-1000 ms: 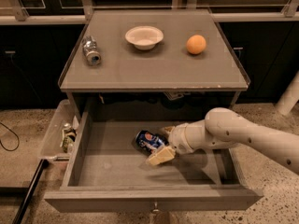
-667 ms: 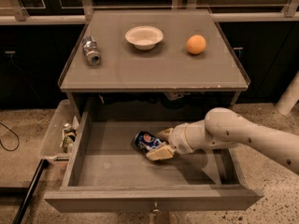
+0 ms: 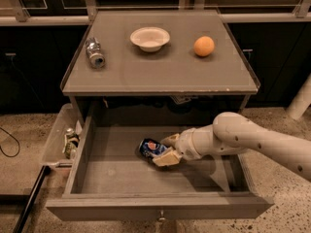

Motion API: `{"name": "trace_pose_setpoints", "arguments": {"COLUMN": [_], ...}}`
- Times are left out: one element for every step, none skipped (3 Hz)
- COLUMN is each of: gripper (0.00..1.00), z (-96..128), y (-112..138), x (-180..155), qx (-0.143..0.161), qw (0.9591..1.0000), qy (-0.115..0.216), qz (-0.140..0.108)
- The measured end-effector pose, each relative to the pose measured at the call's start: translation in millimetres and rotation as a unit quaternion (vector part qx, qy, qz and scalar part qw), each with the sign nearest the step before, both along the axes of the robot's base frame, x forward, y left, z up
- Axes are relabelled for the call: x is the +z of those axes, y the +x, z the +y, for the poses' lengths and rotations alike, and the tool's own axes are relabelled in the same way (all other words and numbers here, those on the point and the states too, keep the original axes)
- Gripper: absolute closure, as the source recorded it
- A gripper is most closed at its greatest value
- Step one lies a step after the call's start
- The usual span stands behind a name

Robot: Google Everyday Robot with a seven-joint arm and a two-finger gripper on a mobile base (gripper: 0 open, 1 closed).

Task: Pick pepsi can from top drawer and place on counter

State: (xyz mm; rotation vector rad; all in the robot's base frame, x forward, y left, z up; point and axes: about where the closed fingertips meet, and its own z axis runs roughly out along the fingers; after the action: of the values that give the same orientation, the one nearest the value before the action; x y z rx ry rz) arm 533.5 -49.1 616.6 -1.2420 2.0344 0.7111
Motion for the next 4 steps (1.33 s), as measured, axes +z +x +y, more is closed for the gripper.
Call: {"name": "trace_pose_setpoints", "arguments": {"gripper": [1.0, 1.0, 1.0, 1.0], "z": [-5, -15, -40, -77], "y": [-5, -9, -10, -4], "x": [-2, 29, 76, 127], "qx": [0.003, 0.019, 0.025, 0.012], "qw": [0.9998, 0.9998, 0.9995, 0.9977], "qy": [-0.005, 0.0, 0.001, -0.003], "qz": [0.021, 0.012, -0.022, -0.067]}}
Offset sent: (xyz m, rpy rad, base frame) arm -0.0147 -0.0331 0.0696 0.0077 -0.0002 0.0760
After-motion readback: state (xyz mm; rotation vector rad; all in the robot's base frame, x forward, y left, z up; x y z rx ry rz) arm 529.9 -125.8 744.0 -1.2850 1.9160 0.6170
